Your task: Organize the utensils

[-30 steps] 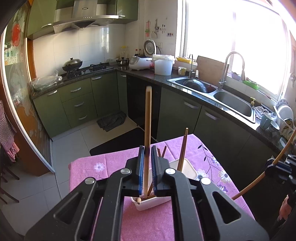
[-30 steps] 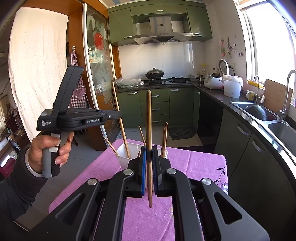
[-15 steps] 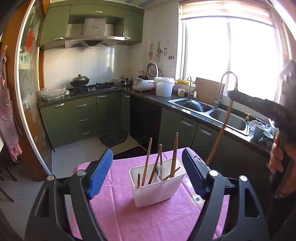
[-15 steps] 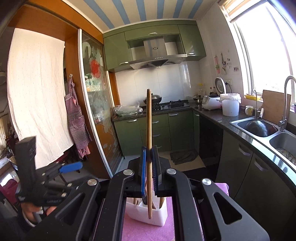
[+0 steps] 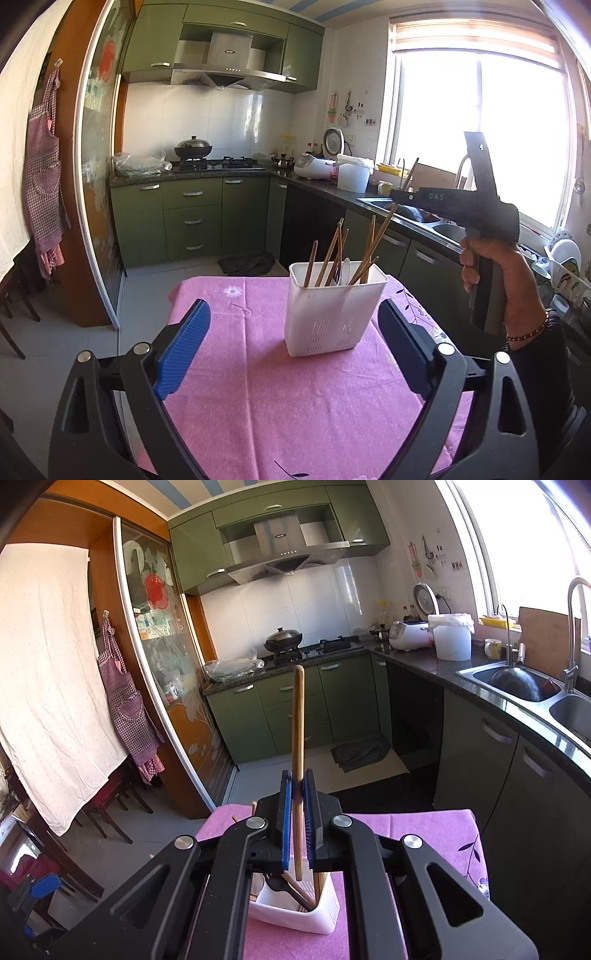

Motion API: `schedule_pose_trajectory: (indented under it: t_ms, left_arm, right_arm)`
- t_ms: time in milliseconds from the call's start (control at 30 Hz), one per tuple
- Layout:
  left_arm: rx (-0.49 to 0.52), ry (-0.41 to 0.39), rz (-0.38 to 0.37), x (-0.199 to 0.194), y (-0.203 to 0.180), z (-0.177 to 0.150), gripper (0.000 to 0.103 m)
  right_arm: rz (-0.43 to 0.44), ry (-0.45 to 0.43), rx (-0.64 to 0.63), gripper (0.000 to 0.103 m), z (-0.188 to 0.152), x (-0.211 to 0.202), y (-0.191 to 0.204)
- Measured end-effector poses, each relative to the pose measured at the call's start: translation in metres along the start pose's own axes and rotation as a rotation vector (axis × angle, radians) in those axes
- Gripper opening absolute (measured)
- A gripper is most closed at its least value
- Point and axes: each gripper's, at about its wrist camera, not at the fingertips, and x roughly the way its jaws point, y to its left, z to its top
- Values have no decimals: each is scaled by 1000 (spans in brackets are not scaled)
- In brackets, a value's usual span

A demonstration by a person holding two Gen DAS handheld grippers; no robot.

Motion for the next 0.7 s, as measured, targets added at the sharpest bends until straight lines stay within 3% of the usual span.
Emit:
schedule_pose_trajectory:
  t_ms: [233, 267, 300, 333, 367, 433, 533, 600, 700]
  left_arm:
    - [-46, 70, -6, 2, 10, -25, 88]
    - [-44, 72, -2, 1, 9, -28, 89]
    - [-41, 72, 3, -1, 8, -30, 90]
    - [-36, 70, 8, -4, 7, -32, 92]
    - [-29, 66, 17, -5, 6, -34, 92]
    - [-17, 58, 37, -9, 4, -37, 92]
    - [-21, 61, 27, -12, 0, -44, 94]
    - [-22, 68, 14, -13, -2, -51, 96]
    - [3, 76, 9, -14, -8, -63, 96]
  right_arm:
    - [-18, 125, 13, 8, -53, 37, -9]
    - [-13, 136, 15, 14, -59, 39, -10]
    - [-13, 130, 26, 34, -65, 35, -12]
    - [-18, 114, 31, 43, -68, 28, -13]
    - [-26, 94, 26, 48, -71, 17, -12]
    - [-36, 45, 17, 48, -79, -12, -12]
    - [-53, -28, 5, 69, -102, -65, -10]
    - [-71, -59, -20, 89, -126, -99, -5]
    - [-117, -80, -52, 98, -169, -138, 3]
